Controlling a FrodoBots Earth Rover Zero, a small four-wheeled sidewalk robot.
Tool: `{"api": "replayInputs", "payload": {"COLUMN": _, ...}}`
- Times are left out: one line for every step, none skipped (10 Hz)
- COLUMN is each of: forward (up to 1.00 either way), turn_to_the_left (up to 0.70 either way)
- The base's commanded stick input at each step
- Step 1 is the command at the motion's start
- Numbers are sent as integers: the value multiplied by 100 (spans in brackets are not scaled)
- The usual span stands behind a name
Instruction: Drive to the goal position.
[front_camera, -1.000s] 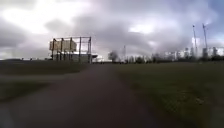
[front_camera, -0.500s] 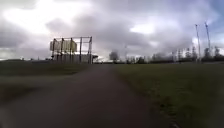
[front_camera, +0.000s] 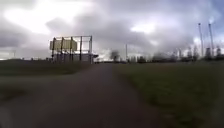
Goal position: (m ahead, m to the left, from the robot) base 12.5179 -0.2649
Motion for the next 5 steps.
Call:
{"api": "replayInputs", "payload": {"forward": 100, "turn_to_the_left": 24}}
{"api": "replayInputs", "payload": {"forward": 100, "turn_to_the_left": 38}}
{"api": "replayInputs", "payload": {"forward": 100, "turn_to_the_left": 0}}
{"api": "replayInputs", "payload": {"forward": 100, "turn_to_the_left": 0}}
{"api": "replayInputs", "payload": {"forward": 100, "turn_to_the_left": 0}}
